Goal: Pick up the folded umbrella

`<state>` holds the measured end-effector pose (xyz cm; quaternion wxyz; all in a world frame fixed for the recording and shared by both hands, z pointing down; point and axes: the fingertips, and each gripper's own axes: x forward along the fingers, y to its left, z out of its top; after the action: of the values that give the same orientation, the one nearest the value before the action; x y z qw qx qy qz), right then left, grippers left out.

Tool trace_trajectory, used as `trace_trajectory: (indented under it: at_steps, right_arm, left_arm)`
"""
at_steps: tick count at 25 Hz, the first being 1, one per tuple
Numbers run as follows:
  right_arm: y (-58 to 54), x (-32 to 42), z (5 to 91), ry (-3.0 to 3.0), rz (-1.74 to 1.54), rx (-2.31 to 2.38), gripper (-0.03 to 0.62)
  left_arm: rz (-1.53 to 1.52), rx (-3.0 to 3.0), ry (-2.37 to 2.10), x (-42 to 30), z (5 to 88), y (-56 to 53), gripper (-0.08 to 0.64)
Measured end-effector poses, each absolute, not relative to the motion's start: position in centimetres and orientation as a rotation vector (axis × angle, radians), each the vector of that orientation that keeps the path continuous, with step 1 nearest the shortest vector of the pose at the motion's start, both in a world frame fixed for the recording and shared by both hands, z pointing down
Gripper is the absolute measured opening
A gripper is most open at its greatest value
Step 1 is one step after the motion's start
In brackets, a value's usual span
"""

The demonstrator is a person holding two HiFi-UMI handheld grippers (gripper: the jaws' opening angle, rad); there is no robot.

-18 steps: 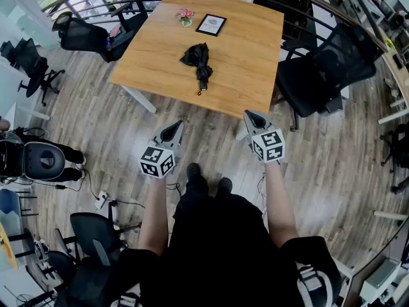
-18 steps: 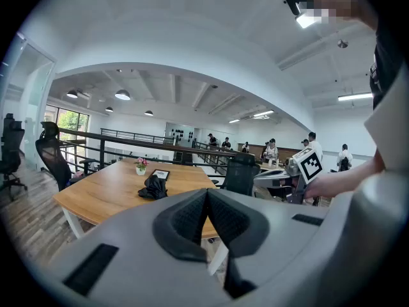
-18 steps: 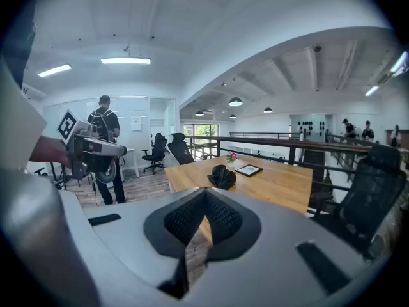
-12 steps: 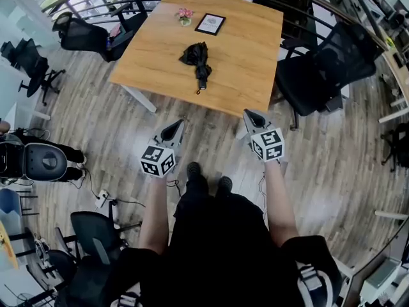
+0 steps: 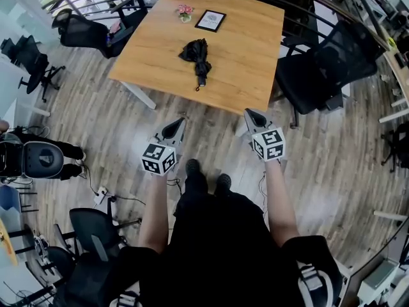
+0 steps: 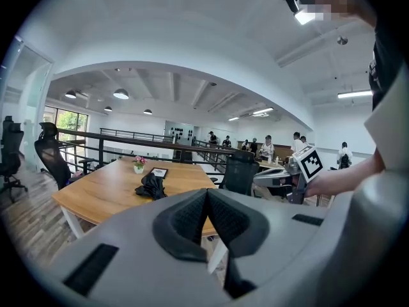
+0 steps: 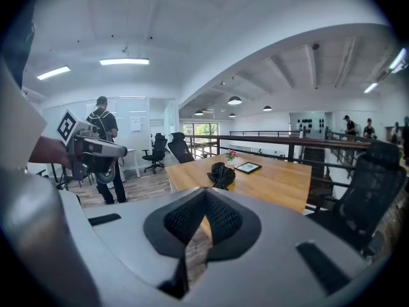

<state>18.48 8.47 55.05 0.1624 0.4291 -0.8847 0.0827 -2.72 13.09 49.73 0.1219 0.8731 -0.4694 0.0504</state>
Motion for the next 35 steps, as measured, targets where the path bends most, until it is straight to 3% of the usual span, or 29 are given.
trace_trajectory:
  at_steps: [15, 19, 22, 25, 29, 35]
  right_arm:
    - [8.3, 17.8, 55.5, -2.532, 0.24, 1.209, 0.009]
    - [8.1, 17.0, 54.9, -2.558, 0.223, 1.201, 0.066]
    - [7.7, 16.8, 54.7, -2.568, 0.224, 1.213, 0.193]
    - [7.3, 16.7, 55.0, -2.557, 0.233, 1.227, 0.286]
    - [7.0, 16.4, 55.6, -2.542, 0.251, 1.224, 0.333]
    - [6.2, 15.7, 55.9, -2.524, 0.264, 1.247, 0.367]
  left_arm:
    - [0.145, 2.553, -1.381, -3.3, 49.6, 12.3, 0.021]
    - [0.184, 2.567, -1.418, -4.0, 49.6, 11.8, 0.025]
    - [0.167, 2.572, -1.423, -4.0, 49.3, 11.2, 0.034]
    - [0.161, 2.568, -1.413, -4.2, 49.4, 10.7, 0.172]
    - [0.14, 2.556, -1.409, -4.7, 49.5, 10.2, 0.24]
    - [0.122, 2.559, -1.359, -5.1, 49.6, 9.3, 0.265]
